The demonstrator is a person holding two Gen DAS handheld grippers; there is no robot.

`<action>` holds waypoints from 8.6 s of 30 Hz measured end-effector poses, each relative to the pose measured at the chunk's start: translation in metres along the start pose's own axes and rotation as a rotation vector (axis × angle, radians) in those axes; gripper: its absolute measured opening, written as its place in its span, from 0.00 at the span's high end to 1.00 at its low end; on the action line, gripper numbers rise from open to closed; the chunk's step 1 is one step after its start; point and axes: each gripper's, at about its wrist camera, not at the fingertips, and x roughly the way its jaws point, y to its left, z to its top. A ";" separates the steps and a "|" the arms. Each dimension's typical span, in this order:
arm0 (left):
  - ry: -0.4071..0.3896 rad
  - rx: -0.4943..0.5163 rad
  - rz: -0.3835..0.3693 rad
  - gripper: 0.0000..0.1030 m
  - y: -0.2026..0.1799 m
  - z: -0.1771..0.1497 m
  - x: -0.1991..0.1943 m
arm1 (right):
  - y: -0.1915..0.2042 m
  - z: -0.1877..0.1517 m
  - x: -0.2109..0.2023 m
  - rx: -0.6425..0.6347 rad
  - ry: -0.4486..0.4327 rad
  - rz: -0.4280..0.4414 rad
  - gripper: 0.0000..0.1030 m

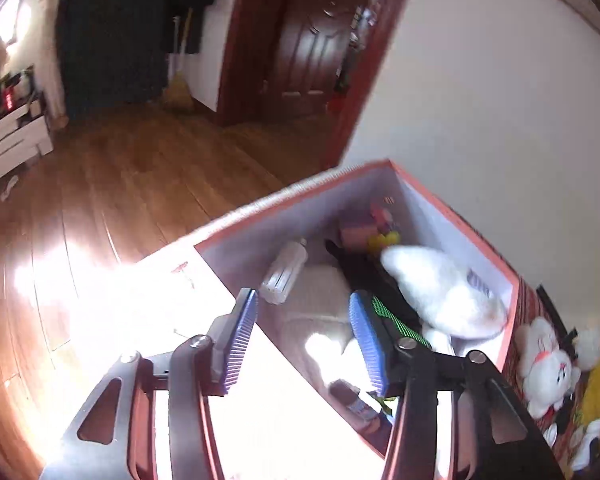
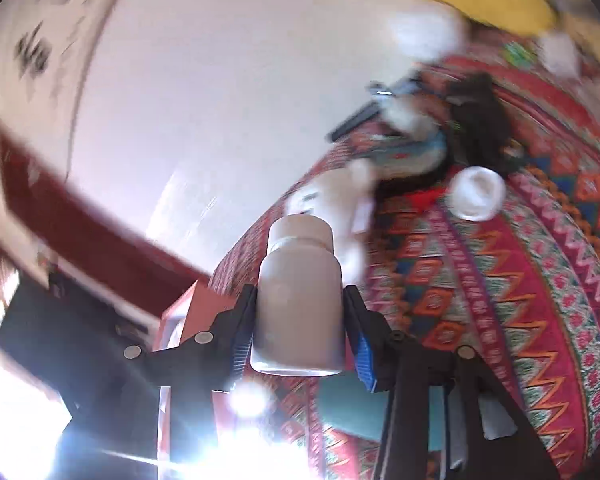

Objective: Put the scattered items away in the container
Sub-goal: 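Grasp the white plastic bottle with the right tool and drop it into the box, then grasp the red cup with left while right reaches for the white lid, then carry the red cup toward the box with left while right grasps the white lid, then drop the red cup into the box with left while right drops the white lid in, then grasp the teal case with left while right grasps the red cone, then carry the teal case toward the box with left while right carries the red cone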

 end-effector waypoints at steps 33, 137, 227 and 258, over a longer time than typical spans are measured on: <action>-0.093 0.004 -0.027 0.18 -0.029 -0.016 -0.039 | 0.206 -0.014 -0.017 -0.436 -0.193 0.144 0.20; 0.007 -0.197 -0.114 0.29 0.051 0.014 -0.010 | 0.260 -0.024 0.040 -0.545 -0.013 0.258 0.43; 0.263 1.787 -0.607 0.00 -0.366 -0.407 -0.007 | -0.112 0.062 0.027 0.116 0.128 -0.090 0.68; 0.883 1.184 -0.763 0.38 -0.315 -0.364 -0.016 | -0.143 0.101 -0.026 0.303 -0.054 0.096 0.68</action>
